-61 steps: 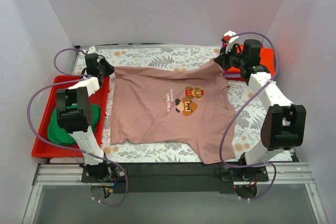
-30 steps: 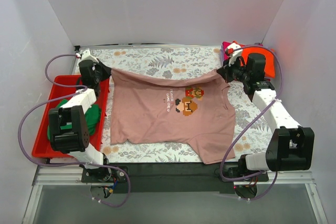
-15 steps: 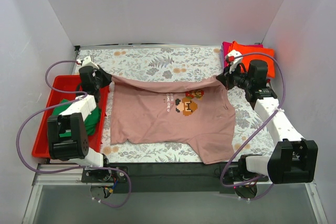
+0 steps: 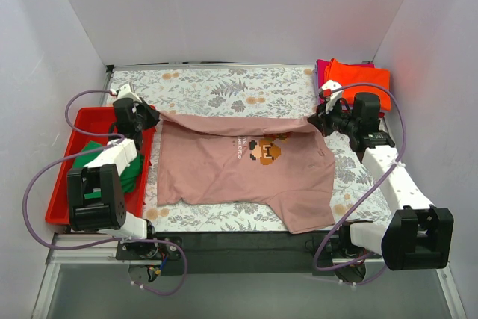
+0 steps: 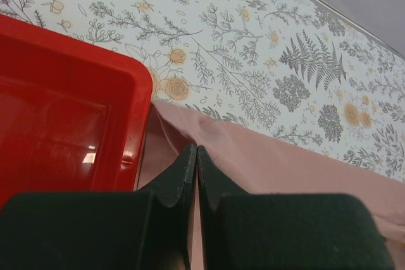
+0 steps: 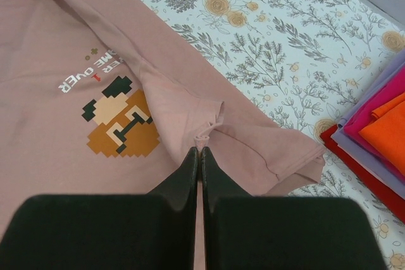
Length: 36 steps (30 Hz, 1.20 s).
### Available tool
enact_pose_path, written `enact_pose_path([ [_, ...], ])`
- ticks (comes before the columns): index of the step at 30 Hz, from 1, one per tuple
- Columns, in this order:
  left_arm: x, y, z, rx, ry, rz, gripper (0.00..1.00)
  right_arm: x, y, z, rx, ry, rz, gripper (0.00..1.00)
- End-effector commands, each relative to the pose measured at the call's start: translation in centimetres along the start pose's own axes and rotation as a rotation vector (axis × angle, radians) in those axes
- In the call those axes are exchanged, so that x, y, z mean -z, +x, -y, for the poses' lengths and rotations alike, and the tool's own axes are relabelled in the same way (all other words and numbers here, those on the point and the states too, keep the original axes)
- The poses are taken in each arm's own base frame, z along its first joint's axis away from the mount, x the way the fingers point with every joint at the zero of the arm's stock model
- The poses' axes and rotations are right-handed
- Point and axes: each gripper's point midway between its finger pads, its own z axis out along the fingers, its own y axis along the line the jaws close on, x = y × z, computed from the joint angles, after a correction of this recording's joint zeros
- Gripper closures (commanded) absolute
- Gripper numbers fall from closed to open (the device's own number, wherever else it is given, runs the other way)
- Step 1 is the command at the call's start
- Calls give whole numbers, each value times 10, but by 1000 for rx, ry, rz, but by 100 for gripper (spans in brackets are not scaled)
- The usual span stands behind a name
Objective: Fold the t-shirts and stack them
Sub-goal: Fold the tshirt
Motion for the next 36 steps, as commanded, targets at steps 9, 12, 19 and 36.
enact_pose_path([
  [9, 27, 2, -3, -14, -8, 24, 100, 13, 3, 0, 47, 56, -3, 99],
  [12, 31, 4, -3, -17, -13, 22, 100, 13, 6, 3, 47, 74, -12, 99],
  [19, 37, 12, -3, 0, -21, -31, 85, 14, 14, 7, 44, 104, -33, 99],
  [36, 121, -25, 43, -100, 136, 108, 47, 24, 51, -25, 129, -31, -114, 99],
])
